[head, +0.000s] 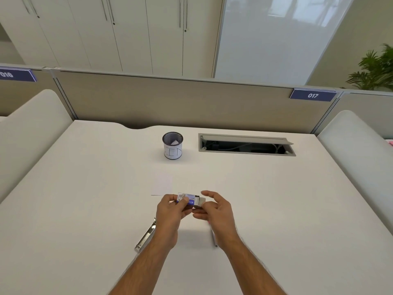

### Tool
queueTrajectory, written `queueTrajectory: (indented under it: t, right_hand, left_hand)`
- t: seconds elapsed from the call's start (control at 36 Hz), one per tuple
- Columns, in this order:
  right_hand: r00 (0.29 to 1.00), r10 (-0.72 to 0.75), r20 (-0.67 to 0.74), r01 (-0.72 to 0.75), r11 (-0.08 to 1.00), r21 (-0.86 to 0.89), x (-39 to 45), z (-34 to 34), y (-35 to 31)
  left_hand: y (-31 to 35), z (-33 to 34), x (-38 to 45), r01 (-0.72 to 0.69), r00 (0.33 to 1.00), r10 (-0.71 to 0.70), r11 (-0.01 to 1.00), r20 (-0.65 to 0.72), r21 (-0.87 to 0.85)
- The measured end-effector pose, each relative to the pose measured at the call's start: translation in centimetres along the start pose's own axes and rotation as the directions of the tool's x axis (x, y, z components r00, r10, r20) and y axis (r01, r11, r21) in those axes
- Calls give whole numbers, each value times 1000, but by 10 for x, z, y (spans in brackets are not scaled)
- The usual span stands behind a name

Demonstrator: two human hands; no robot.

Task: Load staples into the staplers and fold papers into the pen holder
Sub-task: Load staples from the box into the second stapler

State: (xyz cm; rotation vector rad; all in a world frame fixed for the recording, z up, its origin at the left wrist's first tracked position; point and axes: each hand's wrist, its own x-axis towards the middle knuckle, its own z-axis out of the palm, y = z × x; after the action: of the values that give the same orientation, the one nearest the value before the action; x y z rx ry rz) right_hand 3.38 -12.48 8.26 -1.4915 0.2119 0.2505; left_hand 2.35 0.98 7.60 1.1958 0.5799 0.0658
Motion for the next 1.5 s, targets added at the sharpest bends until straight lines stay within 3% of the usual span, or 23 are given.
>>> queueTrajectory:
  t: [0.28, 0.44, 0.58, 1.03, 1.33, 1.5]
  right_hand:
    - [999, -16, -51, 14, 999, -31, -1, -2, 1]
    - [977, -198, -80, 156, 917, -366, -1, 2, 3]
    - [973, -217, -80, 142, 836, -531, 4, 8, 4]
    - [969, -176, -175, 57, 844, -533, 8, 11, -2]
    - [960, -232, -157, 69, 739, -670, 11, 19, -2]
    - [947, -248, -204, 110, 847, -520, 15, 14, -2]
  left_hand:
    - [2, 2, -1, 29, 1000, -29, 997, 0, -75]
    - [-1, 1, -1, 22, 1000, -22, 998, -4, -65]
    - [-4, 3, -2, 11, 1000, -11, 998, 2, -56]
    - [-6, 3, -2, 57, 998, -58, 991, 2, -120]
    - [-9, 6, -2, 53, 999, -52, 991, 9, -120]
    - [-8, 3, -1, 54, 998, -55, 989, -4, -139]
